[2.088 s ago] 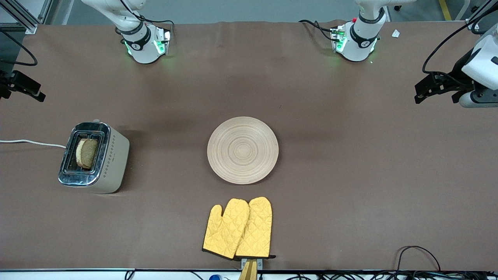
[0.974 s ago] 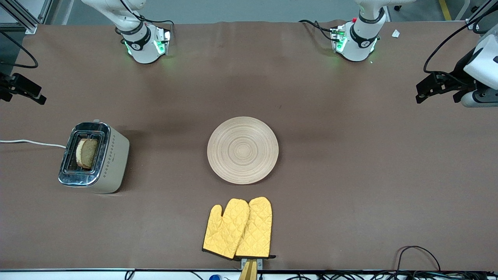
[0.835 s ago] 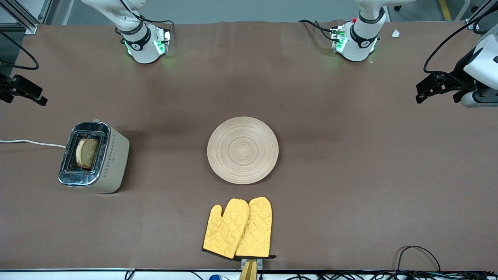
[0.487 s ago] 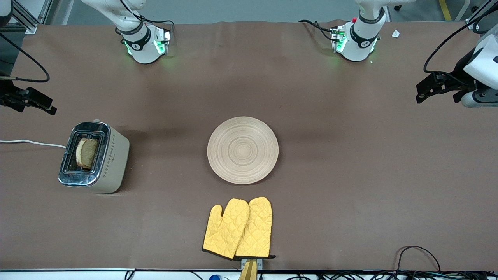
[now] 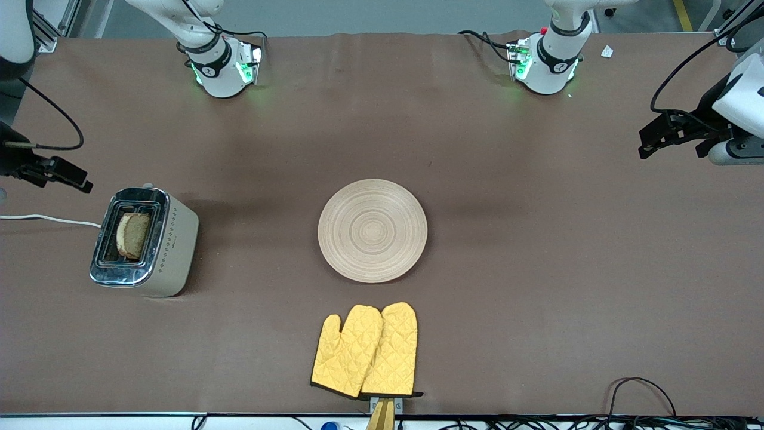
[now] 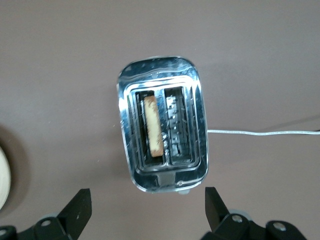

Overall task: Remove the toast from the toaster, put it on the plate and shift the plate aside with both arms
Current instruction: 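Lower the right gripper into the toaster slot and grasp the toast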

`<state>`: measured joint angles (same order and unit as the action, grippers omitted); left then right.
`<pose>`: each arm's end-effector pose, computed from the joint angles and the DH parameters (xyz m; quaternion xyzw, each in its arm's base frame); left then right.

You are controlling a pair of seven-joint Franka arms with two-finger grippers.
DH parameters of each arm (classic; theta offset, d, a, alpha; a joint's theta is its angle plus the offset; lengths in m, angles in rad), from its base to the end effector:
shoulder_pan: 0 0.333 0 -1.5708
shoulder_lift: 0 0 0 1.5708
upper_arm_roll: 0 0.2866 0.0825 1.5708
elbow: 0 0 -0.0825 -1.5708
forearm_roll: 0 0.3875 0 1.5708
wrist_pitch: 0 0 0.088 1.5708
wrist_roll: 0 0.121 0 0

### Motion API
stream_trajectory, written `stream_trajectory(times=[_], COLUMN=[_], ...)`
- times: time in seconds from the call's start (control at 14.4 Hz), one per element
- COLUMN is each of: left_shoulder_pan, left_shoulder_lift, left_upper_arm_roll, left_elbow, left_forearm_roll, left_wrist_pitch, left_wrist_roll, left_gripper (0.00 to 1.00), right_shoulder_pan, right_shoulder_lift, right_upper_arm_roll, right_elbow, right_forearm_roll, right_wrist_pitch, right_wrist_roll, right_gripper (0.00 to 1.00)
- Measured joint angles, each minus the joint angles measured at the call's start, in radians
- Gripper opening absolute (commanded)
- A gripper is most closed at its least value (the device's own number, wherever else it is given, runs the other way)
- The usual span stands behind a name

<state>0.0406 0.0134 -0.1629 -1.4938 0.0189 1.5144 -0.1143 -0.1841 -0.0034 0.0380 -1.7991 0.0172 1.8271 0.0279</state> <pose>0.5528 -0.0649 0.6052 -1.0000 0.0034 -0.0046 0.0079 0.5636 -0.0813 0.4957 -0.9959 0.0889 -0.0162 0.0073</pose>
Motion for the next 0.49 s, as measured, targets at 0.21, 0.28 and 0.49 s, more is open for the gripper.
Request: stream_trajectory(times=[0.21,0.28,0.49], left_shoulder_pan=[0.002,0.002,0.002], left_shoulder_lift=[0.011,0.016,0.03], left_upper_arm_roll=[0.001,0.001,0.001], left_elbow=[0.011,0.014,0.019], left_forearm_roll=[0.0,0.0,0.0], left_wrist_pitch=[0.0,0.0,0.0], left_wrist_roll=[0.0,0.0,0.0], left_gripper=[1.0,1.0,1.0], right_shoulder_pan=[-0.021,-0.023,-0.023], right_shoulder_lift=[0.033,0.041,0.067], right_upper_arm_roll=[0.0,0.0,0.0], right_elbow=[-0.062,-0.083,-0.123], right_forearm_roll=[0.0,0.0,0.0], right_wrist_pitch=[0.097,0.126,0.187], right_wrist_roll=[-0.005,-0.006,-0.006], right_gripper=[1.0,1.0,1.0])
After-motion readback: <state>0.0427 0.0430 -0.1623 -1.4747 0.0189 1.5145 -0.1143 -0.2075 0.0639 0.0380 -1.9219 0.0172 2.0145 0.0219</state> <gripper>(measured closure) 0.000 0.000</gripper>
